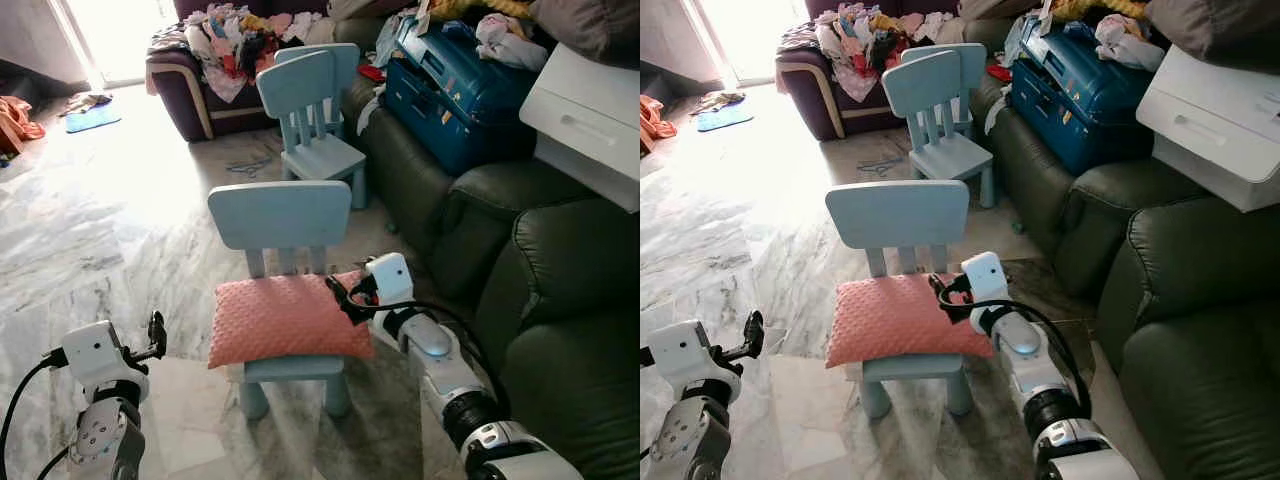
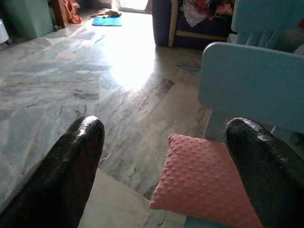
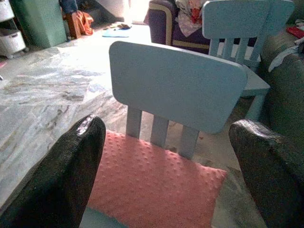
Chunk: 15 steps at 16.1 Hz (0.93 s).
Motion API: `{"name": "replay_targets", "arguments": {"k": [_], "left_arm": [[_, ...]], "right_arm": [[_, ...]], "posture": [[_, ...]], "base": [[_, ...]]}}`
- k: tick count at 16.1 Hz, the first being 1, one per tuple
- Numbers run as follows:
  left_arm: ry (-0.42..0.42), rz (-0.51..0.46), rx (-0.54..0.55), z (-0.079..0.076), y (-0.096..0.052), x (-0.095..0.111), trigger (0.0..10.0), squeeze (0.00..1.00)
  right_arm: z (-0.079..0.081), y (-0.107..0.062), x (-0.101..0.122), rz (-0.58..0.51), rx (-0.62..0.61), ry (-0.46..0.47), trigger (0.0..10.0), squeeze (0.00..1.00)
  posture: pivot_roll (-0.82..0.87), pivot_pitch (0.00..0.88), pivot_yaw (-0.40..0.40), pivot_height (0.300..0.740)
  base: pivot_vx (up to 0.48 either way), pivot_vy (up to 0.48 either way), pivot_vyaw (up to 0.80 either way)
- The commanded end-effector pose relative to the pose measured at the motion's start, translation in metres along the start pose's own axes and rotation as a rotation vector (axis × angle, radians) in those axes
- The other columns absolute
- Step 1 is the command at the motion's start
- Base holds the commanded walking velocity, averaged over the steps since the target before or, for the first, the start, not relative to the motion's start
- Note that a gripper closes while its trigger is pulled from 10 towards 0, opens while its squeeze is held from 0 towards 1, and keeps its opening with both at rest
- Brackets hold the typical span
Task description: Move the pillow to the sofa
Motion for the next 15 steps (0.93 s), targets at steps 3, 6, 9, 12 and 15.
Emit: {"name": "replay_targets", "arguments": {"k": [3,6,9,12,15], "left_arm": [[0.003,0.022,0.021,0.006,-0.001,-0.001,10.0,0.0],[0.018,0.024,0.009,0.001,-0.001,0.0,10.0,0.0],[0.025,0.02,0.0,-0.002,0.0,0.0,10.0,0.0],[0.034,-0.002,-0.01,-0.005,0.001,0.003,10.0,0.0],[0.043,-0.017,-0.013,-0.007,0.002,0.006,10.0,0.0]], "right_arm": [[0.003,0.001,0.002,-0.012,0.004,0.008,10.0,0.0],[0.0,0.0,0.002,-0.008,-0.006,0.008,10.0,0.0],[-0.002,-0.001,0.0,-0.003,-0.012,0.005,10.0,0.0],[-0.002,-0.001,0.0,-0.001,-0.014,0.003,10.0,0.0],[-0.002,-0.001,0.001,-0.003,-0.012,-0.001,10.0,0.0]], "posture": [[-0.09,0.061,0.074,0.74],[-0.1,0.063,0.077,0.74],[-0.1,0.062,0.077,0.74],[-0.1,0.062,0.075,0.74],[-0.1,0.061,0.073,0.74]], "base": [[0.0,0.48,0.0],[0.0,0.32,0.0],[0.0,0.0,0.0],[0.0,0.0,0.0],[0.0,0.0,0.0]]}}
Point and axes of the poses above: a point about 5 cm out from each wrist's last joint towards the gripper, its own y axis pointing out of the wrist towards the gripper, its own x axis along the axis of the wrist's last joint, z = x × y, the point moved 1 cm from there along y, pointing out of the wrist towards the gripper, and after that the axes turned 5 degrees about -y, right-handed, at the moved point
